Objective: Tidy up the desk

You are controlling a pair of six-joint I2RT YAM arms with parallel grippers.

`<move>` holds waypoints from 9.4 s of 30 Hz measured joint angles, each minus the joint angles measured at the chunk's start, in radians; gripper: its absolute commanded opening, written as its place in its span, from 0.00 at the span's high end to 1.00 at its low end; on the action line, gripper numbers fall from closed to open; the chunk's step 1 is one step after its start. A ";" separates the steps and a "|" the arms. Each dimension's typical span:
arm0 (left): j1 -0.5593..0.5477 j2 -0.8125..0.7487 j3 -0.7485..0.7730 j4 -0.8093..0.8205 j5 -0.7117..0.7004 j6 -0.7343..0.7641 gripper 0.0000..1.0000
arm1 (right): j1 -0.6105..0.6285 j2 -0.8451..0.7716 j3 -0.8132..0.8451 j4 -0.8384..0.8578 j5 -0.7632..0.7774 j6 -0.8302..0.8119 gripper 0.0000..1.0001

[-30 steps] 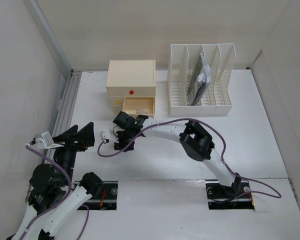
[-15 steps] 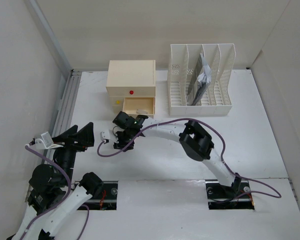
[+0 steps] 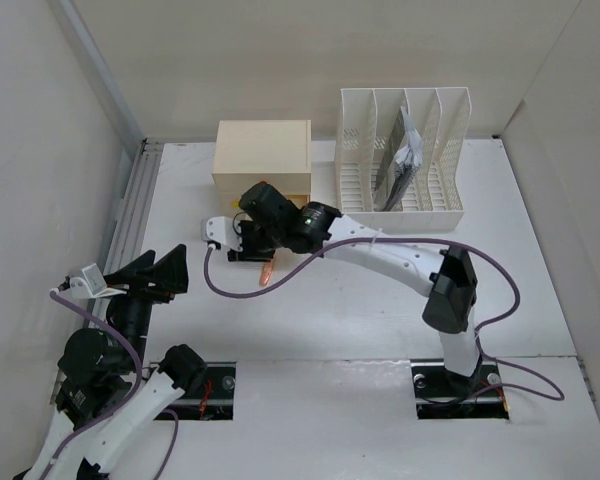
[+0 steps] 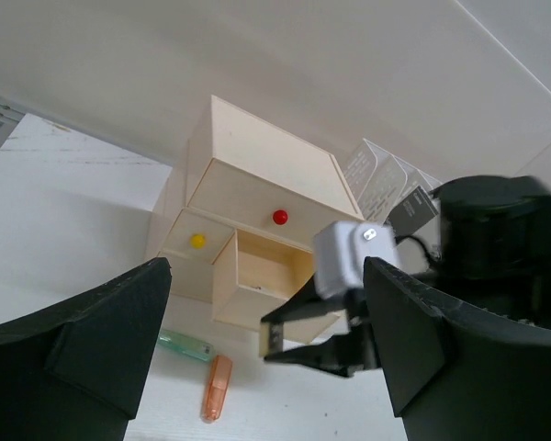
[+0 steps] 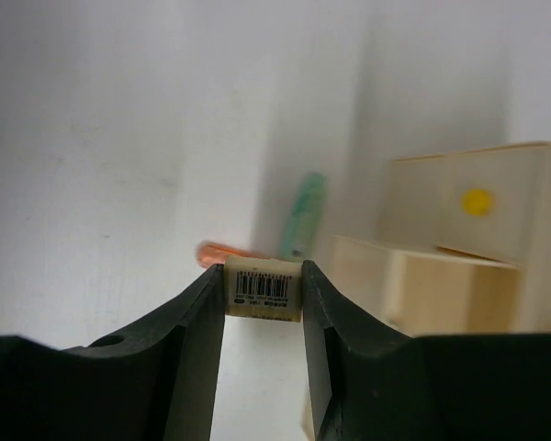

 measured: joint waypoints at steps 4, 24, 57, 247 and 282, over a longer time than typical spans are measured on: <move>0.000 0.000 0.000 0.000 0.000 0.000 0.16 | -0.003 -0.056 -0.002 0.069 0.147 -0.002 0.76; 0.000 0.000 -0.011 0.000 -0.001 0.000 0.16 | -0.142 0.020 -0.031 0.136 0.454 0.034 0.59; 0.000 0.002 -0.011 0.000 -0.001 0.000 0.16 | -0.204 0.066 -0.090 0.168 0.136 0.115 1.00; 0.177 1.471 -0.383 1.052 0.455 -0.699 0.85 | -0.545 -0.520 -0.341 0.453 -0.283 0.394 0.76; 0.116 0.367 0.174 0.066 0.254 -0.301 0.44 | -0.498 -0.293 -0.282 0.057 -0.575 -0.204 0.56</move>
